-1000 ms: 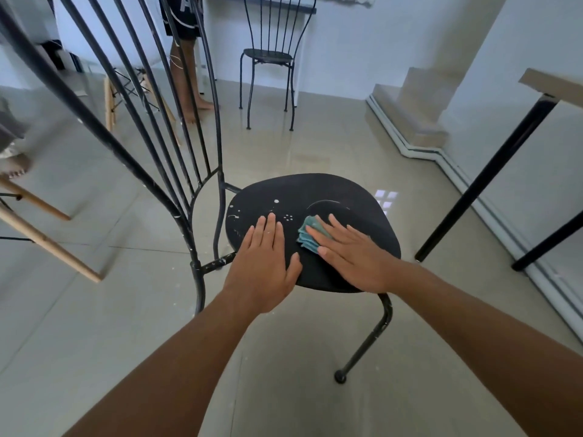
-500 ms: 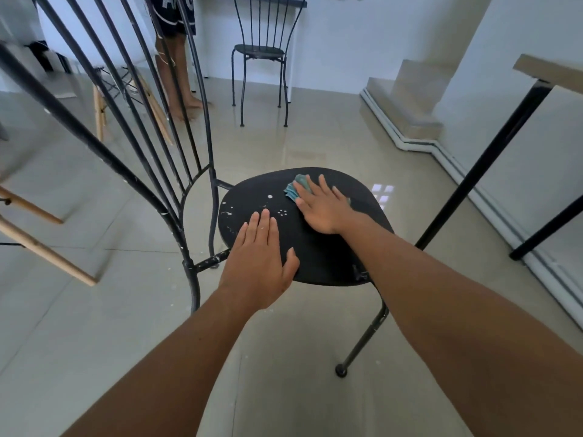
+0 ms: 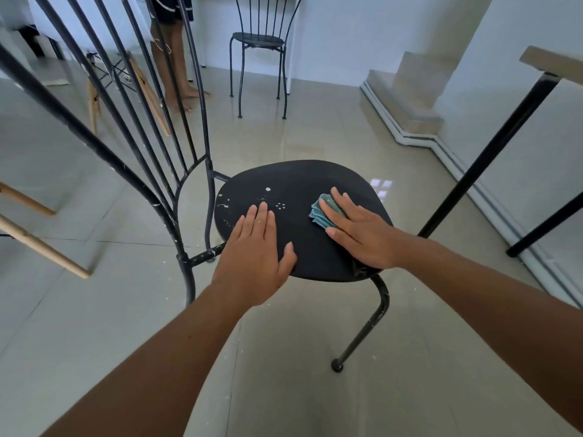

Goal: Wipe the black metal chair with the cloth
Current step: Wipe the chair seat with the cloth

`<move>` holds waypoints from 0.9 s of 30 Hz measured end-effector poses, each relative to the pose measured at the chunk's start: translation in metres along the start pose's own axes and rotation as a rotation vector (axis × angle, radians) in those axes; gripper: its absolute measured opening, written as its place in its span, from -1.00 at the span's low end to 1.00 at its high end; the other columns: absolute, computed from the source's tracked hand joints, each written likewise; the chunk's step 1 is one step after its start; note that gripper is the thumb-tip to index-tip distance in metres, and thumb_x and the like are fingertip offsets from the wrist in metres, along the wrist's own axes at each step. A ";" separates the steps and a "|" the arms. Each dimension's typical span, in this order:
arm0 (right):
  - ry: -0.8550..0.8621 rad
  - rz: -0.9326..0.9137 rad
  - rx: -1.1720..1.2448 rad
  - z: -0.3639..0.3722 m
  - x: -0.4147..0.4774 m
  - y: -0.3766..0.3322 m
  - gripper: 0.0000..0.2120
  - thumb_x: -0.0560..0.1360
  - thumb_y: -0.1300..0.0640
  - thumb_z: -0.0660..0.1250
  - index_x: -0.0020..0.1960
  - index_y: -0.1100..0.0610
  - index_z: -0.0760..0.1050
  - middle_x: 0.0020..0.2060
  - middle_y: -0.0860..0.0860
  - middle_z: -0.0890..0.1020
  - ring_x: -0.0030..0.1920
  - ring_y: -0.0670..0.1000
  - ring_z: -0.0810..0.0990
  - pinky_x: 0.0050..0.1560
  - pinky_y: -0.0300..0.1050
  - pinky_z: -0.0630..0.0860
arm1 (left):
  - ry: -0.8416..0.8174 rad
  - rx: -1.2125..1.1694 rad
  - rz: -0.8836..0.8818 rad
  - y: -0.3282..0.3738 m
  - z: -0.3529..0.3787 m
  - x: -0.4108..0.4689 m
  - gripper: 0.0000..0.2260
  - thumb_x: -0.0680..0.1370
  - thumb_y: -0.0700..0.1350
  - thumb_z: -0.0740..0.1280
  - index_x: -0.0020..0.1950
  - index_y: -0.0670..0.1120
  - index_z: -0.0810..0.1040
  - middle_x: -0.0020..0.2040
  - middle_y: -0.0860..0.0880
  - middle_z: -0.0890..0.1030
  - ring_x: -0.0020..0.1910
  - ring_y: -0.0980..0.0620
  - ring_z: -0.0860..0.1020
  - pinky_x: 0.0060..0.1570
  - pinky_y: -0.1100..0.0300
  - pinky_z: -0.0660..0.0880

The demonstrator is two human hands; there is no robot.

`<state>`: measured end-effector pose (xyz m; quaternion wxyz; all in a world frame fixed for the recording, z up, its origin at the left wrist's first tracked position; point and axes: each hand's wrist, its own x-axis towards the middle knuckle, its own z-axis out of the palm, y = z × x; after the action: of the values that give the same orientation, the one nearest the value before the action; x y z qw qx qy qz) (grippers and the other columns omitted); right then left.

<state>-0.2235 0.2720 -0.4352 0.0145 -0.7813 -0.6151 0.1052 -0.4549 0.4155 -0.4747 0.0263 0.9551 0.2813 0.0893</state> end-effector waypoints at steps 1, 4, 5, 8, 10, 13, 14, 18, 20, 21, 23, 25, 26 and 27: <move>0.028 -0.056 0.020 0.000 -0.003 0.001 -0.40 0.76 -0.27 -0.17 0.73 -0.18 -0.27 0.72 -0.16 -0.29 0.73 -0.02 -0.25 0.72 0.12 -0.12 | -0.002 -0.004 0.000 0.000 0.000 0.000 -0.28 0.68 0.24 -0.19 0.72 -0.19 0.00 0.73 -0.17 -0.02 0.71 -0.10 -0.07 0.68 -0.05 -0.03; 0.091 -0.081 0.152 0.000 -0.014 0.000 -0.44 0.81 -0.16 -0.11 0.75 -0.16 -0.20 0.71 -0.32 -0.19 0.70 -0.21 -0.23 0.73 0.09 -0.11 | 0.007 -0.015 -0.005 0.000 0.000 0.000 -0.28 0.68 0.24 -0.19 0.72 -0.20 0.00 0.73 -0.17 -0.02 0.71 -0.11 -0.08 0.67 -0.06 -0.03; 0.081 -0.079 0.162 0.000 -0.016 -0.004 -0.45 0.81 -0.15 -0.11 0.75 -0.15 -0.17 0.70 -0.34 -0.18 0.69 -0.24 -0.24 0.73 0.07 -0.13 | 0.012 -0.017 -0.008 0.000 0.000 0.001 -0.28 0.68 0.24 -0.19 0.72 -0.20 0.00 0.73 -0.17 -0.02 0.71 -0.11 -0.07 0.67 -0.07 -0.02; 0.009 -0.131 0.133 0.002 -0.012 -0.018 -0.46 0.81 -0.16 -0.12 0.74 -0.14 -0.15 0.69 -0.36 -0.21 0.68 -0.23 -0.29 0.68 -0.04 -0.19 | 0.017 -0.016 -0.014 0.003 0.000 0.000 -0.29 0.68 0.22 -0.17 0.71 -0.21 0.02 0.72 -0.19 0.00 0.71 -0.13 -0.06 0.67 -0.08 -0.01; -0.009 -0.146 0.113 0.003 -0.001 -0.026 -0.45 0.80 -0.19 -0.14 0.75 -0.15 -0.16 0.69 -0.34 -0.23 0.69 -0.20 -0.30 0.67 -0.04 -0.20 | 0.023 -0.019 -0.043 0.008 0.000 -0.001 -0.29 0.67 0.19 -0.16 0.71 -0.22 0.04 0.72 -0.21 0.00 0.71 -0.14 -0.05 0.67 -0.09 -0.01; 0.022 -0.078 0.062 0.005 0.027 -0.031 -0.44 0.78 -0.23 -0.16 0.75 -0.17 -0.16 0.71 -0.26 -0.24 0.71 -0.08 -0.27 0.67 0.03 -0.18 | 0.028 -0.010 -0.061 0.011 -0.001 -0.002 -0.29 0.67 0.18 -0.15 0.70 -0.23 0.05 0.72 -0.22 0.02 0.71 -0.15 -0.03 0.67 -0.09 0.01; 0.035 -0.031 0.060 0.005 0.036 -0.030 -0.43 0.78 -0.23 -0.16 0.75 -0.16 -0.16 0.72 -0.22 -0.23 0.72 -0.04 -0.25 0.69 0.08 -0.15 | 0.027 -0.004 -0.050 0.010 -0.002 -0.002 -0.29 0.67 0.18 -0.15 0.70 -0.23 0.05 0.71 -0.22 0.02 0.71 -0.15 -0.02 0.67 -0.09 0.01; 0.076 0.149 0.086 0.002 0.046 -0.012 -0.41 0.78 -0.21 -0.14 0.76 -0.11 -0.15 0.75 -0.11 -0.15 0.74 0.04 -0.20 0.71 0.25 -0.06 | -0.002 0.000 -0.011 0.003 -0.003 -0.003 -0.28 0.68 0.22 -0.17 0.71 -0.21 0.04 0.72 -0.20 0.01 0.71 -0.13 -0.04 0.67 -0.07 0.00; 0.080 0.204 0.078 0.003 0.027 -0.002 -0.41 0.78 -0.20 -0.15 0.76 -0.09 -0.16 0.75 -0.09 -0.15 0.74 0.06 -0.20 0.71 0.25 -0.06 | -0.016 -0.002 -0.004 0.002 -0.004 -0.002 -0.28 0.68 0.24 -0.19 0.71 -0.19 0.02 0.72 -0.18 -0.01 0.71 -0.13 -0.05 0.67 -0.07 -0.02; 0.080 0.220 0.065 0.004 0.015 0.001 -0.41 0.78 -0.19 -0.15 0.76 -0.07 -0.17 0.75 -0.07 -0.15 0.74 0.07 -0.20 0.71 0.24 -0.07 | -0.020 -0.005 -0.004 0.002 -0.004 -0.002 -0.27 0.68 0.25 -0.20 0.71 -0.19 0.01 0.72 -0.18 -0.01 0.71 -0.13 -0.06 0.67 -0.06 -0.02; 0.070 0.225 0.047 0.006 -0.012 0.001 -0.41 0.78 -0.19 -0.17 0.76 -0.06 -0.18 0.75 -0.05 -0.15 0.74 0.08 -0.20 0.72 0.21 -0.09 | -0.030 -0.014 -0.004 0.001 -0.005 -0.001 -0.27 0.68 0.25 -0.21 0.71 -0.20 0.00 0.72 -0.18 -0.02 0.71 -0.13 -0.06 0.67 -0.07 -0.03; 0.057 0.214 0.043 0.011 -0.039 -0.005 -0.40 0.78 -0.20 -0.18 0.76 -0.07 -0.21 0.75 -0.07 -0.18 0.73 0.05 -0.25 0.72 0.17 -0.12 | -0.030 -0.009 -0.010 0.001 -0.005 -0.001 -0.27 0.68 0.25 -0.21 0.71 -0.20 -0.01 0.72 -0.19 -0.03 0.71 -0.14 -0.06 0.67 -0.08 -0.02; 0.053 0.209 0.045 0.014 -0.050 -0.011 -0.41 0.78 -0.21 -0.19 0.75 -0.09 -0.22 0.74 -0.10 -0.20 0.72 0.03 -0.28 0.72 0.15 -0.15 | -0.029 -0.009 -0.013 0.002 -0.005 -0.001 -0.27 0.68 0.25 -0.22 0.71 -0.20 -0.02 0.72 -0.19 -0.03 0.71 -0.14 -0.07 0.67 -0.08 -0.02; 0.052 0.200 0.048 0.017 -0.060 -0.019 -0.41 0.77 -0.21 -0.20 0.75 -0.11 -0.23 0.73 -0.14 -0.22 0.71 0.00 -0.31 0.71 0.12 -0.19 | -0.031 -0.009 -0.017 0.003 -0.005 -0.001 -0.28 0.68 0.24 -0.21 0.71 -0.20 -0.03 0.72 -0.19 -0.04 0.71 -0.14 -0.07 0.67 -0.08 -0.03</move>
<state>-0.2577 0.2172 -0.4400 0.0385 -0.8405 -0.5310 0.1007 -0.4546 0.4127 -0.4699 0.0359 0.9539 0.2883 0.0754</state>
